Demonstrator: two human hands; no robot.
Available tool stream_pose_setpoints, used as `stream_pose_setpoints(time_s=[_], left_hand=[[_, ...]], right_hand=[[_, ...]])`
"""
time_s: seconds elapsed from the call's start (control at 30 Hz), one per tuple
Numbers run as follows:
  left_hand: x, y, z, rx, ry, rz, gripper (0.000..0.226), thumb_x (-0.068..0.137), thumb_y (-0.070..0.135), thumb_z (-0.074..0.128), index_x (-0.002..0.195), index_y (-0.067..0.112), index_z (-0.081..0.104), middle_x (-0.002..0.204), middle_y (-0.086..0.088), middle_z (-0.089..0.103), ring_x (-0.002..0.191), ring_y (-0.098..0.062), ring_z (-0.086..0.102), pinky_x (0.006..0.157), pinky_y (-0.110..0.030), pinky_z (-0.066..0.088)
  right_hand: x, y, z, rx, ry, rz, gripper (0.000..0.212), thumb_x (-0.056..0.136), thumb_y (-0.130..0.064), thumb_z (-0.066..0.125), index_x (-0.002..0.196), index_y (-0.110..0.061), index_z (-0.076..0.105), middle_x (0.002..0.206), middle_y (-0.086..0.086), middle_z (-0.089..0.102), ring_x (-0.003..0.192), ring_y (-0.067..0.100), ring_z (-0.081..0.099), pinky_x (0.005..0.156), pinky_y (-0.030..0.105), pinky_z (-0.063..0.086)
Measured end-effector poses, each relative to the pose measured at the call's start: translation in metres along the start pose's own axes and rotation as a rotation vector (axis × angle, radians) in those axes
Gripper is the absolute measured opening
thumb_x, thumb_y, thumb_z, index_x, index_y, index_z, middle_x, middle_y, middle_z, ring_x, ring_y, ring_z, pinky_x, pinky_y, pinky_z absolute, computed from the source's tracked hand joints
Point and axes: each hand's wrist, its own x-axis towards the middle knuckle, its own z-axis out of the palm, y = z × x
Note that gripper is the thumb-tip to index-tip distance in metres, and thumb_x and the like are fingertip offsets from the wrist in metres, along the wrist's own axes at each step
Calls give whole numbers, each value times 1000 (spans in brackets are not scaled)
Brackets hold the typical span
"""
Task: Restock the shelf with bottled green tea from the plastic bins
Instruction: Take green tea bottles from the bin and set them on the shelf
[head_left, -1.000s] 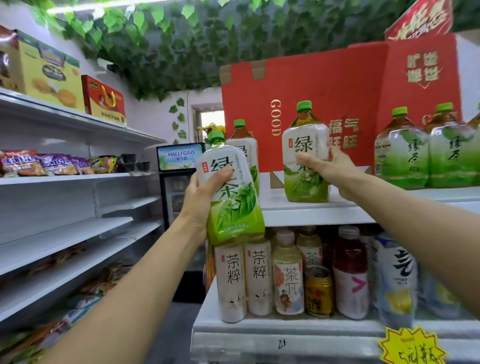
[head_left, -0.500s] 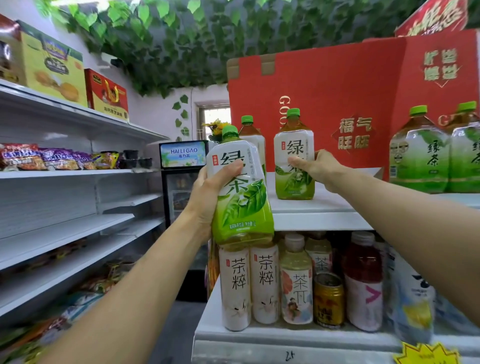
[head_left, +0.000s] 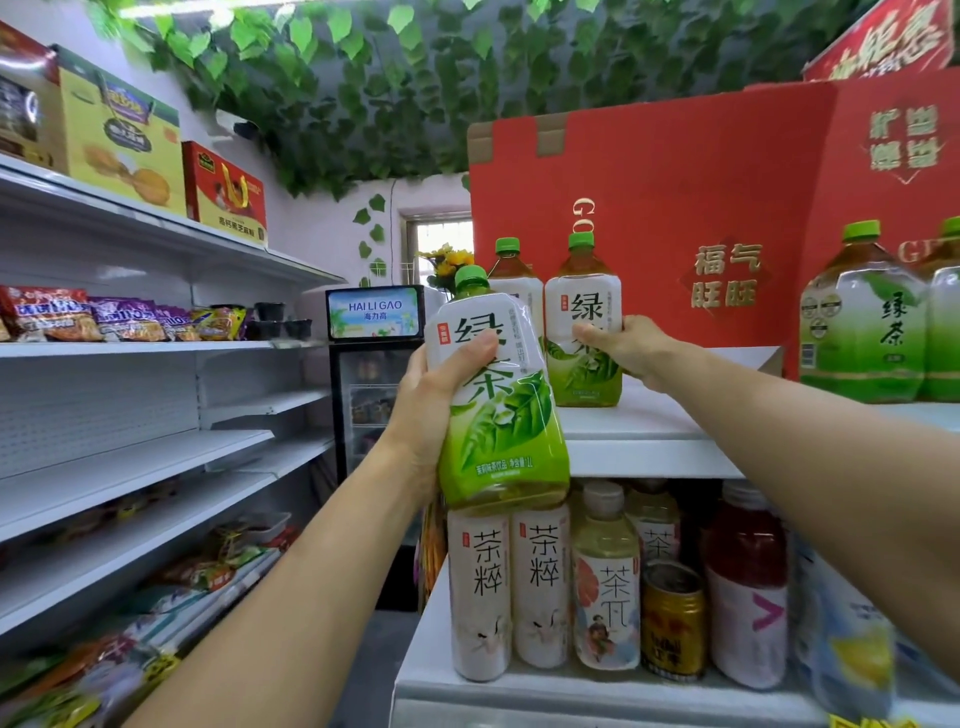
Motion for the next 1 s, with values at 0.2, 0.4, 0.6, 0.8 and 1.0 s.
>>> stream_pose_setpoints(time_s=[0.2,0.4,0.6,0.8,1.0], left_hand=[[-8,3,5,19,40,-5,96,60,38,93,140,10,49,126,-25,66,113,-46,65,94,-67,50],[-16,4,14,65,80,93,85,64,30,88,137,9,50,123,-27,66,106,-47,68,88,-63,55],[-26,2,24,90,90,219,77,68,27,85,135,12,52,121,-22,68,107,-43,68,87,-62,56],[-22,34,42,325,33,340,98,60,49,90,140,13,47,123,-19,67,109,-38,68,84,-53,59],[-15,68,54,557,-14,293,56,96,63,41,137,26,42,119,1,68,106,-18,70,85,-38,57]], right_hand=[[-55,-6,15,-135,368,-273,61,90,-40,66,136,-9,41,124,3,48,120,23,47,104,40,42],[-156,-11,29,110,-300,-242,88,71,-75,57,135,-15,49,123,1,63,105,16,64,85,31,56],[-174,-17,36,188,-389,-247,50,75,-49,77,116,-29,58,109,-4,72,94,9,71,84,29,58],[-162,-36,28,278,-296,-361,68,66,-40,88,121,-19,54,107,2,73,95,18,72,87,41,58],[-147,-46,19,293,-84,-441,71,69,-26,87,126,-16,46,106,-3,67,93,6,69,76,22,57]])
